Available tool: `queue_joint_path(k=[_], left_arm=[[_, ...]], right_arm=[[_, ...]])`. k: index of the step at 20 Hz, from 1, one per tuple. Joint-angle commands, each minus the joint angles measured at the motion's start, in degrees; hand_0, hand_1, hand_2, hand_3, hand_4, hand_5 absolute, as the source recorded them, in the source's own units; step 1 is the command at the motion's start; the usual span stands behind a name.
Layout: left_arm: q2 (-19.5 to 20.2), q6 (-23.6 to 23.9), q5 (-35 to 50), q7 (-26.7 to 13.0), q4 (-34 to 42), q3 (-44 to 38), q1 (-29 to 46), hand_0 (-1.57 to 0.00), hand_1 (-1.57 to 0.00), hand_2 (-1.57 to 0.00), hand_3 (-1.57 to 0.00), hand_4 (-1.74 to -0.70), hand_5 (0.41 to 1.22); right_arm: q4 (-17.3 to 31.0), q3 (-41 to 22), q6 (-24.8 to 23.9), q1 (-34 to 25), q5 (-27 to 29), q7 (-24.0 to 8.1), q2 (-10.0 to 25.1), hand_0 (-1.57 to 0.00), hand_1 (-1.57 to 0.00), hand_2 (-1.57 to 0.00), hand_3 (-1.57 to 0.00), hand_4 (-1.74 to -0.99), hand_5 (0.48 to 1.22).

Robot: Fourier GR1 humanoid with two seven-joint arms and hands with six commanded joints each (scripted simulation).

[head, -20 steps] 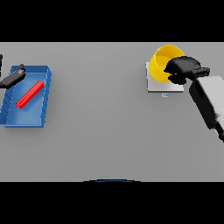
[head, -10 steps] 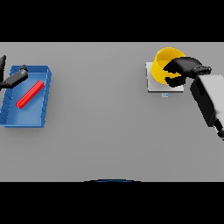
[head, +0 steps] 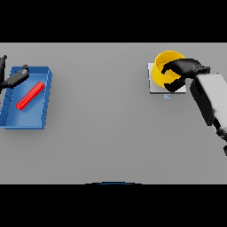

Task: Pick up the red beaker and tilt it to pour out 1 green nut into yellow bowl. Pick up the yellow bowl and place it on the metallic measuring scale.

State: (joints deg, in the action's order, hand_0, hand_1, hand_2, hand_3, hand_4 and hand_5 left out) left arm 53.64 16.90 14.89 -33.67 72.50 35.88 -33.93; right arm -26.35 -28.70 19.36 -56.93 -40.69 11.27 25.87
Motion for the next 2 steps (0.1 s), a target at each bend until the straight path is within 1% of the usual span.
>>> queue_joint_path(k=[1, 2], left_arm=[[-0.19, 0.15, 0.10, -0.29, 0.38, 0.03, -0.12, 0.00, 0.00, 0.00, 0.00, -0.82, 0.734], [0.26, -0.24, 0.18, 0.41, -0.12, -0.32, -0.15, 0.00, 0.00, 0.00, 0.00, -0.82, 0.734]], right_arm=[[0.32, -0.12, 0.25, -0.29, -0.16, 0.32, 0.12, -0.07, -0.06, -0.14, -0.37, -1.316, 0.735], [0.22, -0.34, 0.30, -0.06, -0.28, 0.85, 0.31, -0.05, -0.05, -0.12, -0.35, -1.308, 0.733]])
